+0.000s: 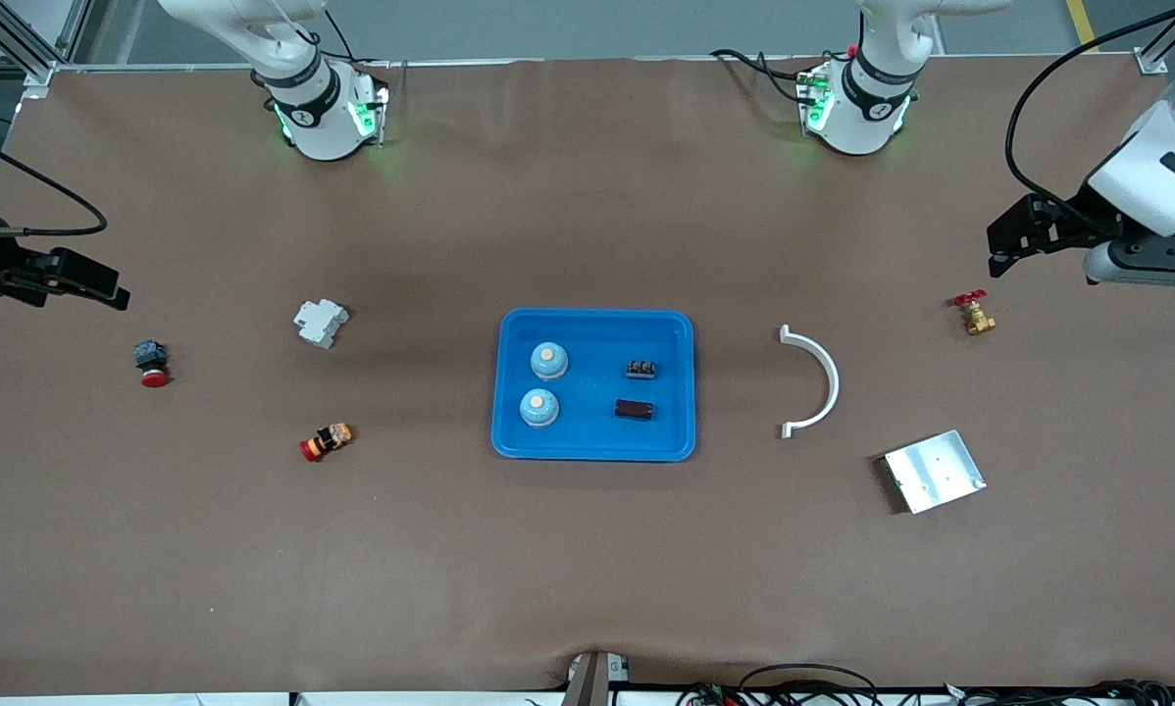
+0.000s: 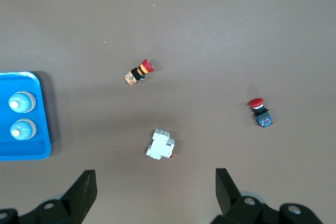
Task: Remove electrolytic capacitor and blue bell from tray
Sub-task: 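Reach the right gripper toward the bells while the left gripper reaches the capacitors, then grasp a blue bell with the right gripper while the left gripper grasps a capacitor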
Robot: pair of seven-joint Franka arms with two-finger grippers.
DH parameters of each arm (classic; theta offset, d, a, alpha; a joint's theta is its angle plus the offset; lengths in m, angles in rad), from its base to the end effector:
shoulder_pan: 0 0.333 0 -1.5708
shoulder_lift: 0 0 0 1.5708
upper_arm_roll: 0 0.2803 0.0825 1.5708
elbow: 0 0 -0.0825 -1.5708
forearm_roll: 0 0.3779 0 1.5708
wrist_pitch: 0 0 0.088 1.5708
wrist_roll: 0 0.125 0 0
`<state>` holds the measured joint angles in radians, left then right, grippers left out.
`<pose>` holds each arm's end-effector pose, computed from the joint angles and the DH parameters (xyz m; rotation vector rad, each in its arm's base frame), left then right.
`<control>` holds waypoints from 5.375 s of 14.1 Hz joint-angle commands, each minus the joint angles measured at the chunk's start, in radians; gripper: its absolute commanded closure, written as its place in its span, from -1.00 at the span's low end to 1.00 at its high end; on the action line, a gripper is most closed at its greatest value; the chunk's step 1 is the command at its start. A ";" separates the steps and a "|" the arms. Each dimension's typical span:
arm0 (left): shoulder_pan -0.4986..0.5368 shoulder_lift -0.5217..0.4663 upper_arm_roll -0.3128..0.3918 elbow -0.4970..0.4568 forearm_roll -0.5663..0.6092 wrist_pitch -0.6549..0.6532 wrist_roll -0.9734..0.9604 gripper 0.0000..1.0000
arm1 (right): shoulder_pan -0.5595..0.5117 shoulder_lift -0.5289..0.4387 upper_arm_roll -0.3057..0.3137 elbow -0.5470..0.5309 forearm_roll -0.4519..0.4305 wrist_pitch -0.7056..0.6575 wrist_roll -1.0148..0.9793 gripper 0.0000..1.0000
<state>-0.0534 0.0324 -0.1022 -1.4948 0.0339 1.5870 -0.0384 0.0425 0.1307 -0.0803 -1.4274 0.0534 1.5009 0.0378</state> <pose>0.5548 -0.0819 0.5900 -3.1101 0.1815 -0.0976 0.5757 -0.0120 0.5580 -3.0954 0.1130 0.0880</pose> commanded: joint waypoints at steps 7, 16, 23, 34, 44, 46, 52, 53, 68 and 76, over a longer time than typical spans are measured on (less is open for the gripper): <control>0.001 -0.012 -0.005 -0.005 -0.017 -0.029 0.011 -1.00 | -0.009 -0.002 0.005 0.004 0.008 -0.008 0.005 -1.00; 0.000 -0.009 -0.051 -0.024 -0.022 -0.048 -0.023 -1.00 | -0.010 -0.002 0.005 0.002 0.008 -0.004 0.004 -1.00; -0.005 0.007 -0.090 -0.045 -0.065 -0.074 -0.467 -1.00 | -0.024 0.003 0.008 0.001 0.023 0.004 0.005 -1.00; -0.134 0.253 -0.206 -0.088 -0.049 0.117 -1.368 -1.00 | 0.135 0.145 0.026 -0.024 0.045 0.143 0.123 -1.00; -0.249 0.481 -0.202 -0.056 -0.017 0.369 -1.770 -1.00 | 0.324 0.368 0.134 -0.027 0.029 0.359 0.526 -1.00; -0.275 0.532 -0.202 -0.027 0.009 0.402 -1.856 -1.00 | 0.353 0.417 0.155 -0.025 0.031 0.422 0.626 -1.00; -0.335 0.644 -0.194 -0.015 0.062 0.517 -2.081 -1.00 | 0.404 0.524 0.183 -0.025 0.028 0.502 0.735 -1.00; -0.339 0.664 -0.194 -0.015 0.089 0.525 -2.124 -1.00 | 0.410 0.532 0.188 -0.025 0.028 0.510 0.764 -1.00; -0.405 0.756 -0.194 -0.019 0.146 0.619 -2.263 -1.00 | 0.458 0.606 0.258 -0.085 0.022 0.627 0.878 -1.00; -0.404 0.779 -0.194 -0.022 0.190 0.656 -2.261 -1.00 | 0.461 0.627 0.270 -0.091 0.022 0.662 0.878 -1.00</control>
<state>-0.4458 0.7958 -0.3036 -1.5319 0.1891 2.2277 -2.2780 0.5022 0.7492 0.1839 -1.5174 0.0910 2.1484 0.8930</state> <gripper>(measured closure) 0.000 0.000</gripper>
